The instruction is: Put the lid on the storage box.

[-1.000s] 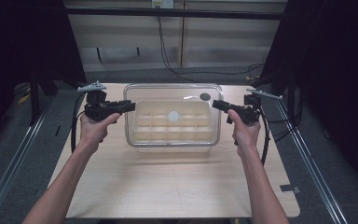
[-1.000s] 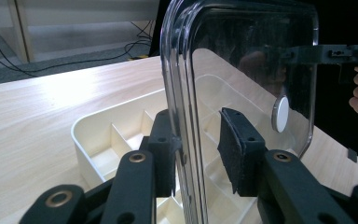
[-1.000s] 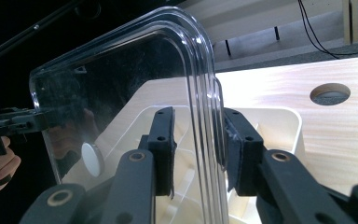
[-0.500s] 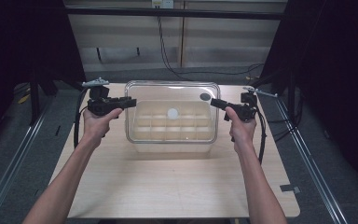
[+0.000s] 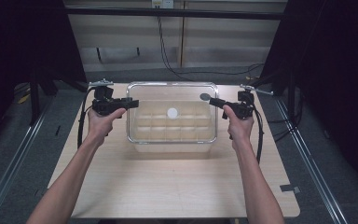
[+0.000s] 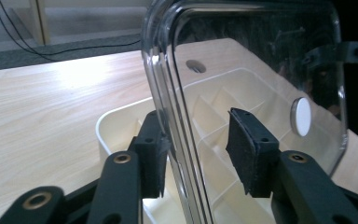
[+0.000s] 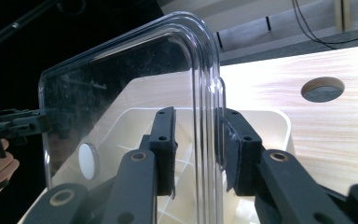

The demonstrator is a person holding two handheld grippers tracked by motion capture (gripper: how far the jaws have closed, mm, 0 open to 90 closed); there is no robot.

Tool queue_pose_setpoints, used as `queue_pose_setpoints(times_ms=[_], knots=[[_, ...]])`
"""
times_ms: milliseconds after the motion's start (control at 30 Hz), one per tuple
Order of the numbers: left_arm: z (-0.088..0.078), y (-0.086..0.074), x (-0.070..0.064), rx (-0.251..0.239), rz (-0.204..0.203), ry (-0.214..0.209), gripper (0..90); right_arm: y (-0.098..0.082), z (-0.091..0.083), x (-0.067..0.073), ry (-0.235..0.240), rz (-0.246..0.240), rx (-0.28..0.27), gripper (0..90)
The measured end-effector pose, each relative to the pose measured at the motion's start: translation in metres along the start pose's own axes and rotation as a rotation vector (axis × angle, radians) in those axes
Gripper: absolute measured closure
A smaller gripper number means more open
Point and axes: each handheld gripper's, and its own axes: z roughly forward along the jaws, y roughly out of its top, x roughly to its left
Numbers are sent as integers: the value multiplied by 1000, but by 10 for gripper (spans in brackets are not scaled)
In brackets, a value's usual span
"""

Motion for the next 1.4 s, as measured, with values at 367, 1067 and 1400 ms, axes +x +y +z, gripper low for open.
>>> queue_pose_setpoints(times_ms=[367,1067,1400], knots=[[14,-6,9,19,-35,4,543,-5,12,-11,-7,30,-3,679],[27,-24,21,81,-50,1,506,-10,32,-23,-78,17,65,624],[31,-32,24,141,-36,8,480,-15,41,-28,-119,0,105,589]])
